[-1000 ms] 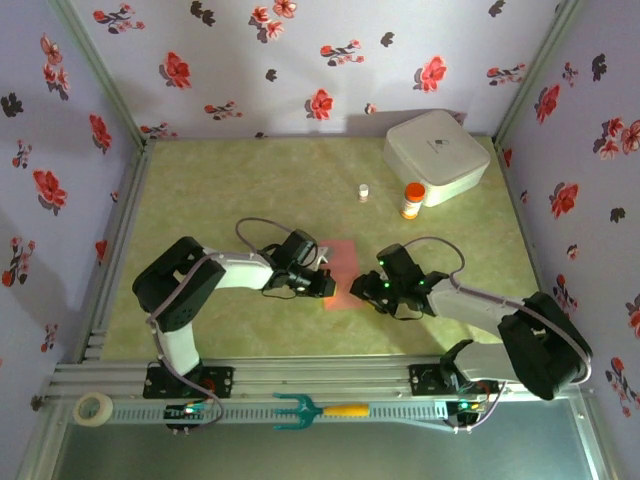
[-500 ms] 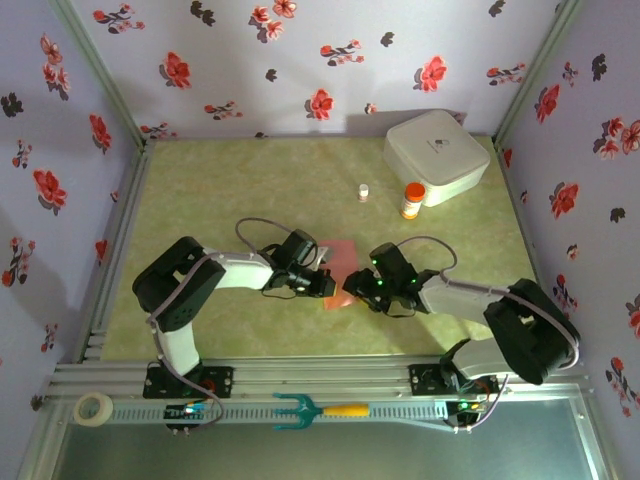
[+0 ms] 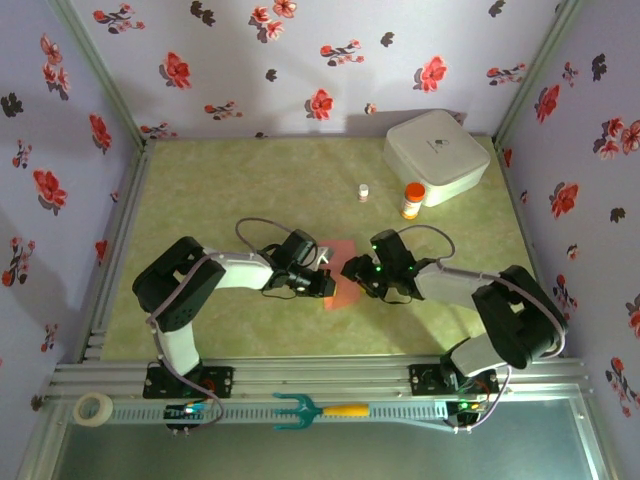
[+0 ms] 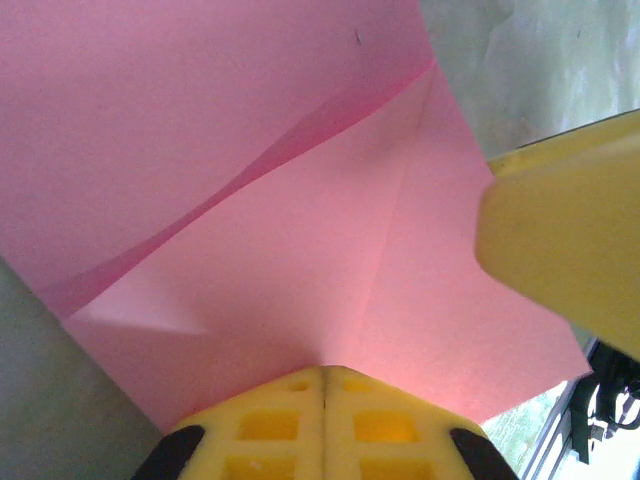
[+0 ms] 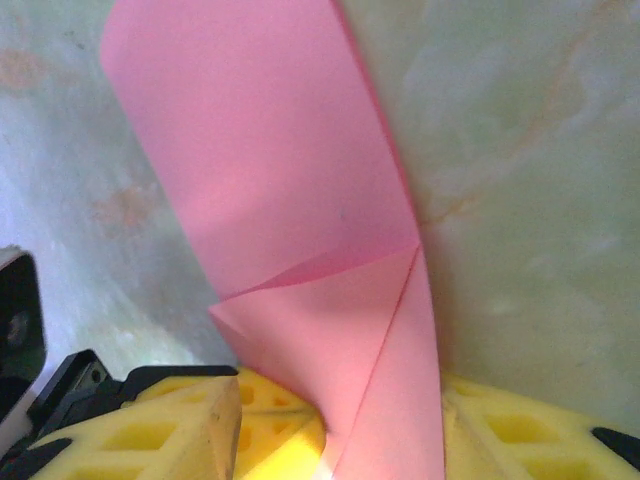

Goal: Fold a paper plane with a square sheet of paper (pick it up from the middle)
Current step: Turn over the paper at the center of the table.

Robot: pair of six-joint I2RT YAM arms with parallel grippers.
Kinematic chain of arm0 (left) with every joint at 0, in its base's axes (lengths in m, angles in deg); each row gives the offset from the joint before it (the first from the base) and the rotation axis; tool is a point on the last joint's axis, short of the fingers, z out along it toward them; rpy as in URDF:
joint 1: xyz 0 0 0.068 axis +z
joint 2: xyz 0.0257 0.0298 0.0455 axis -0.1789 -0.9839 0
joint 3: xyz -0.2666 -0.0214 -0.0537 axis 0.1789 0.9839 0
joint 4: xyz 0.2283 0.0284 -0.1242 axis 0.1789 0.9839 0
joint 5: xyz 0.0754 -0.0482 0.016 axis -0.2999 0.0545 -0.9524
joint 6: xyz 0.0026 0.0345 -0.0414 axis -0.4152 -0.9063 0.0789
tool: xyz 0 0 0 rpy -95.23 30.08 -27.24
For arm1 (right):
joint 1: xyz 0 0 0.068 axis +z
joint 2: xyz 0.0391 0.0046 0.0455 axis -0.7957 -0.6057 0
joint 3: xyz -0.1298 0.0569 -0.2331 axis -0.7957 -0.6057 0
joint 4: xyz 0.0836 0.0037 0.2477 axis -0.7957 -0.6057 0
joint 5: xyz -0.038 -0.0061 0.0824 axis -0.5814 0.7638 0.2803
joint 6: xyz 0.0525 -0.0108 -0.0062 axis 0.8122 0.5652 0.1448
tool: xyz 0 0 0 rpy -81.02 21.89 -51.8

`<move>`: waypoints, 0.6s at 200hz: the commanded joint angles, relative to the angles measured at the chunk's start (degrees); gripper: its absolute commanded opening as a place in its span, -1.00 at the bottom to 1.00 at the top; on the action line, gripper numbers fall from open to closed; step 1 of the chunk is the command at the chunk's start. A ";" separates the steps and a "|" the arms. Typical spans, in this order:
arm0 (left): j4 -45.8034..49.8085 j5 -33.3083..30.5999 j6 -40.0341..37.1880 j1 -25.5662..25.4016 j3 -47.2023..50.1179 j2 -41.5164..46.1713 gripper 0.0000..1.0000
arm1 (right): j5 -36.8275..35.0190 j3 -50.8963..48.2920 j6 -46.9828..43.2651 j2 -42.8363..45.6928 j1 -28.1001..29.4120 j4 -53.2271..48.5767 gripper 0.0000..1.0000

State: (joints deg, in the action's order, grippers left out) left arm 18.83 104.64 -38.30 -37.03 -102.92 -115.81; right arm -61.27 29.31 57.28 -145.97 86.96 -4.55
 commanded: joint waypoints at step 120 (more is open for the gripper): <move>0.96 0.66 0.04 0.05 0.30 1.37 -0.96 | 5.11 -2.99 -1.17 -5.31 -3.92 12.02 -0.58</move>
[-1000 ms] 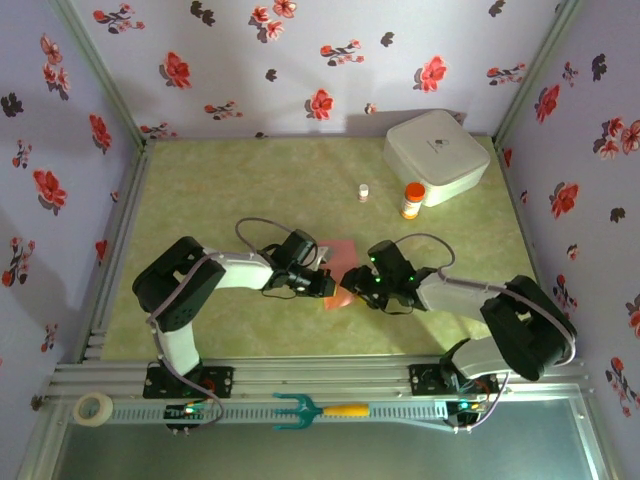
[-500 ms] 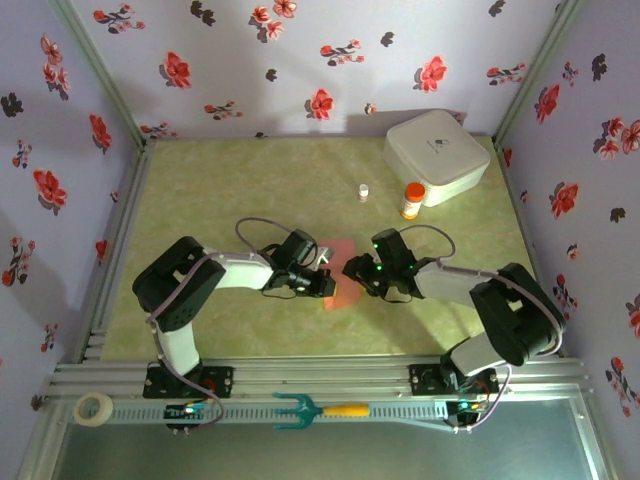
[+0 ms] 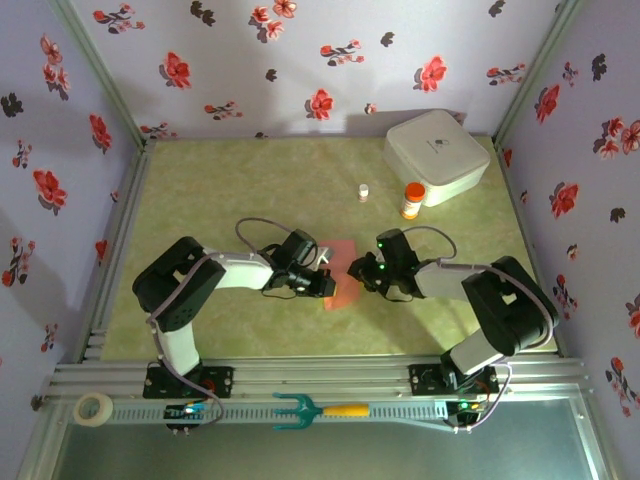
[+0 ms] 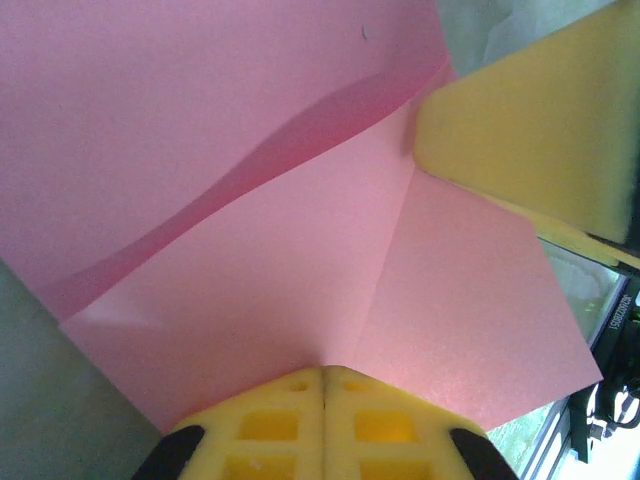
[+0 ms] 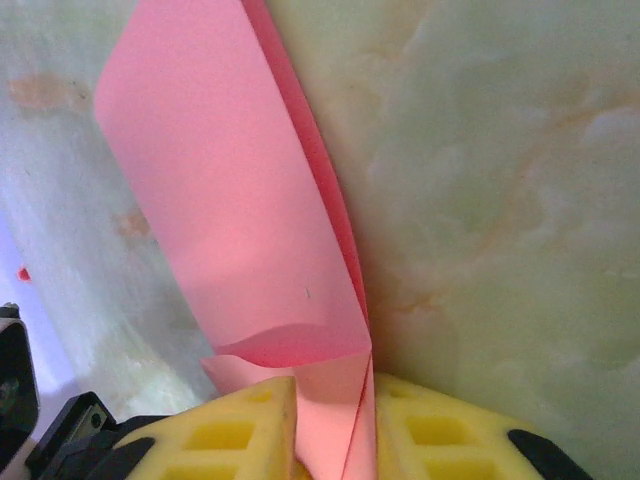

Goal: Fold a paper plane with a square sheet of paper (pick it up from the middle)
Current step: Turn over the paper at the center of the table.

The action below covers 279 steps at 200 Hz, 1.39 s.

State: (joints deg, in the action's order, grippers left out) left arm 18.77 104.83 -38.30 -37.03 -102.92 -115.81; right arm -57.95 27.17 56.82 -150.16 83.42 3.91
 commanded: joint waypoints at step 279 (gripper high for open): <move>10.18 -34.80 -7.41 2.75 19.24 53.30 -0.30 | -52.72 28.04 -25.78 13.98 19.21 -62.29 -0.94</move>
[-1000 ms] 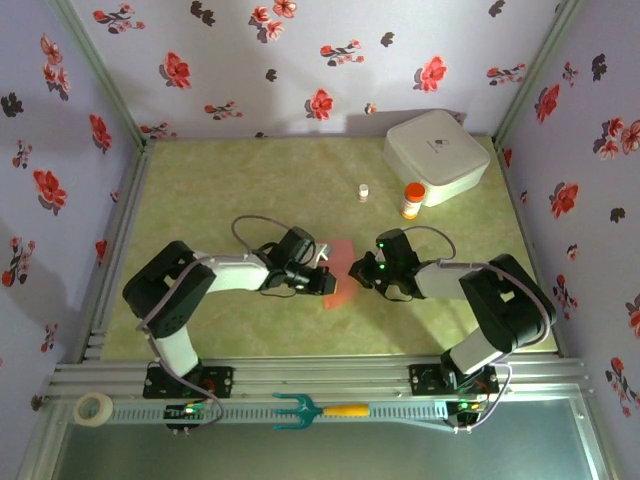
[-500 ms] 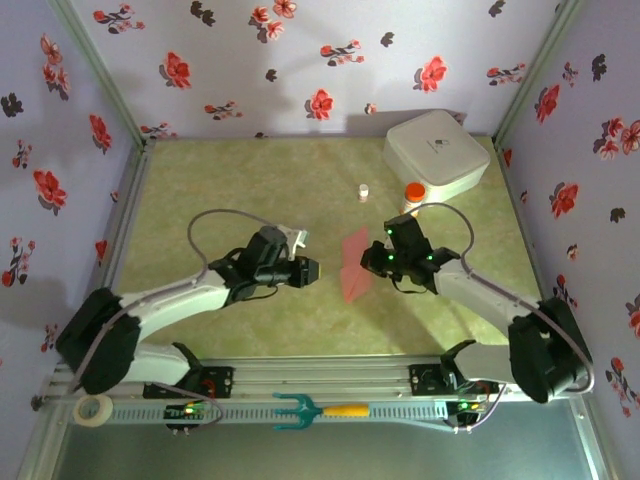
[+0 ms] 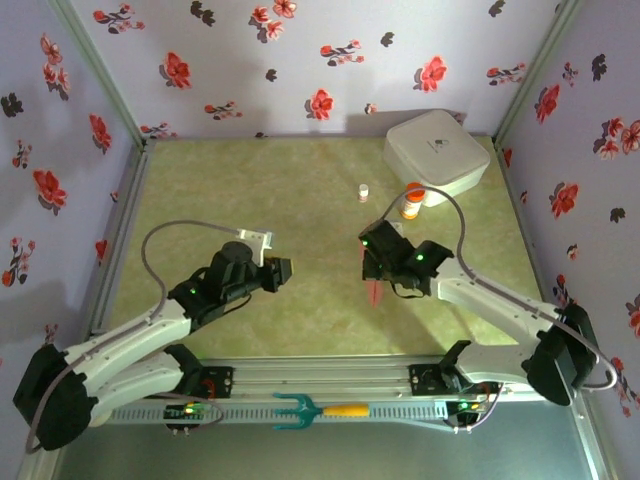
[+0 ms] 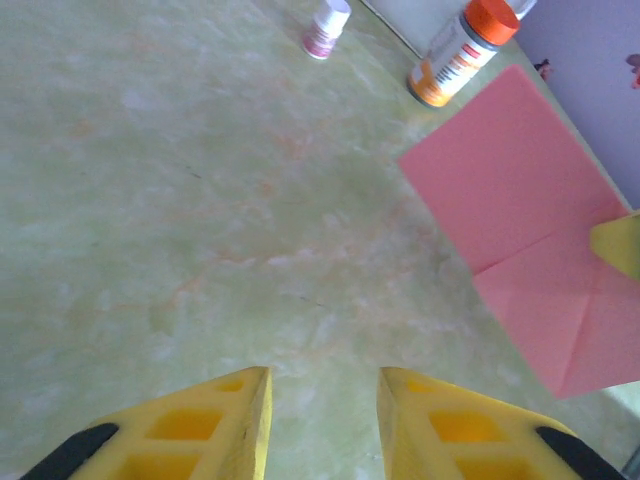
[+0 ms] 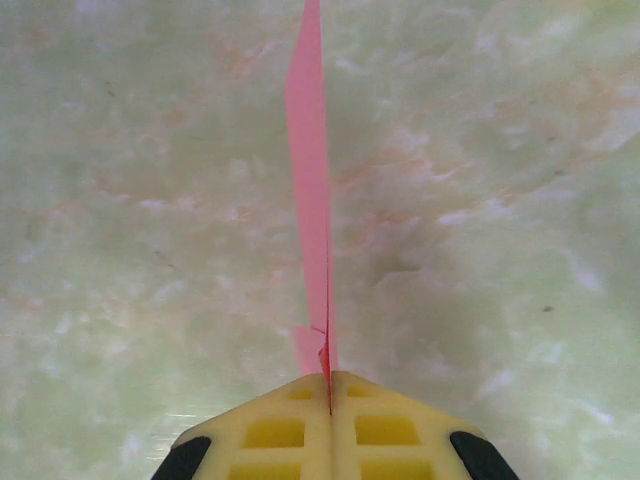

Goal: Fold a paper plane with a square sheet of paper (pick it up from the middle)
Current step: Turn over the paper at the center of the table.

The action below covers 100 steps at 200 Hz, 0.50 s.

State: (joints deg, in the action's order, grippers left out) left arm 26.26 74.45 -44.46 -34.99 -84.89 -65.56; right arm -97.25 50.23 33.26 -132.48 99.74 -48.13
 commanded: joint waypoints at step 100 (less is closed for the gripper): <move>14.87 -18.49 3.09 3.26 5.70 20.78 -0.36 | -22.46 20.59 4.89 -31.13 13.19 -14.61 -0.96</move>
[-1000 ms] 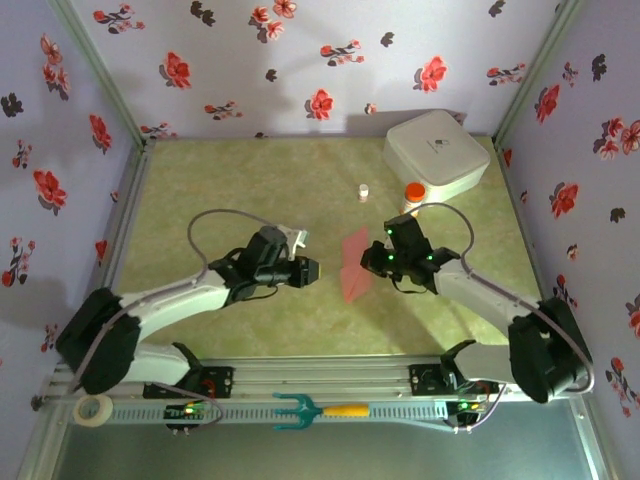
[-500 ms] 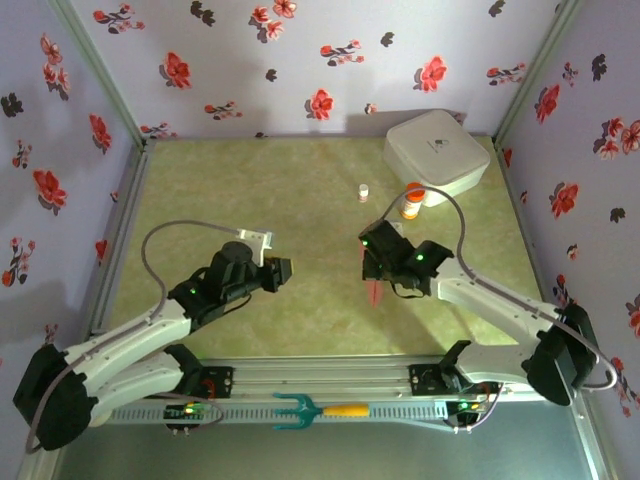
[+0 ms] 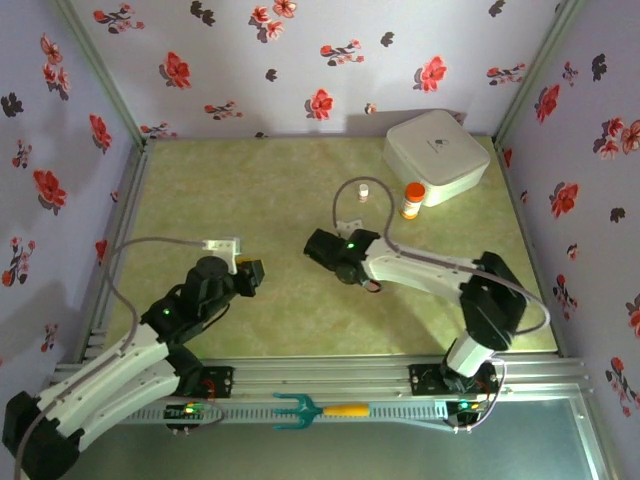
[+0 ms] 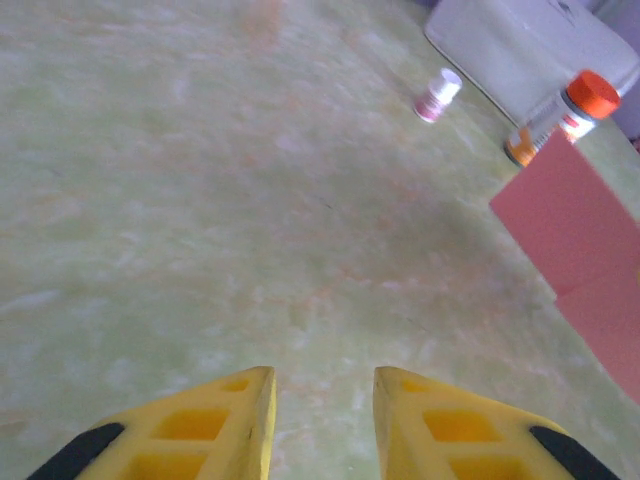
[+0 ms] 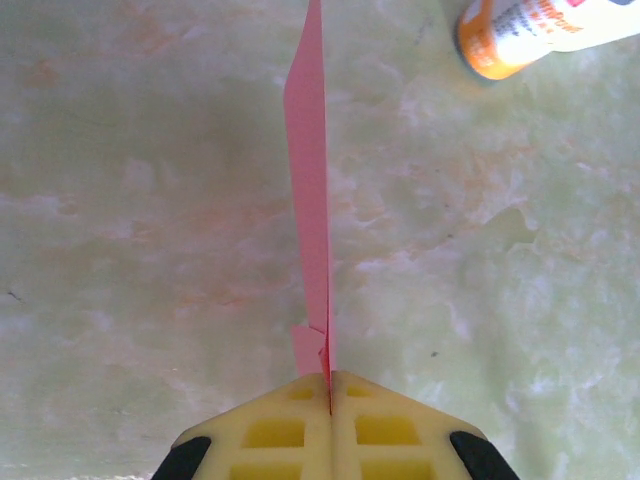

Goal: Fold a paper plane with a square sheet of paper (pick it up from the middle)
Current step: Turn over the paper at the center of the table, then third fold the triangle at the center of the table.

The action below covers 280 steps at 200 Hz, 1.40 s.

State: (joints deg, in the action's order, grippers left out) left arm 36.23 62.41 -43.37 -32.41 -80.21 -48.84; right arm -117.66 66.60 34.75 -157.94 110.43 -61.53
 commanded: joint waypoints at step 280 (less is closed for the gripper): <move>-17.66 36.98 12.69 2.03 -12.53 -46.42 -0.49 | 59.56 -33.21 12.26 3.85 -21.16 59.18 -0.97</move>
State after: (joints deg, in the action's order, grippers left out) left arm 22.33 95.50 -33.73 -30.75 -91.01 -92.67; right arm -60.49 34.73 46.05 -152.15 90.13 -4.40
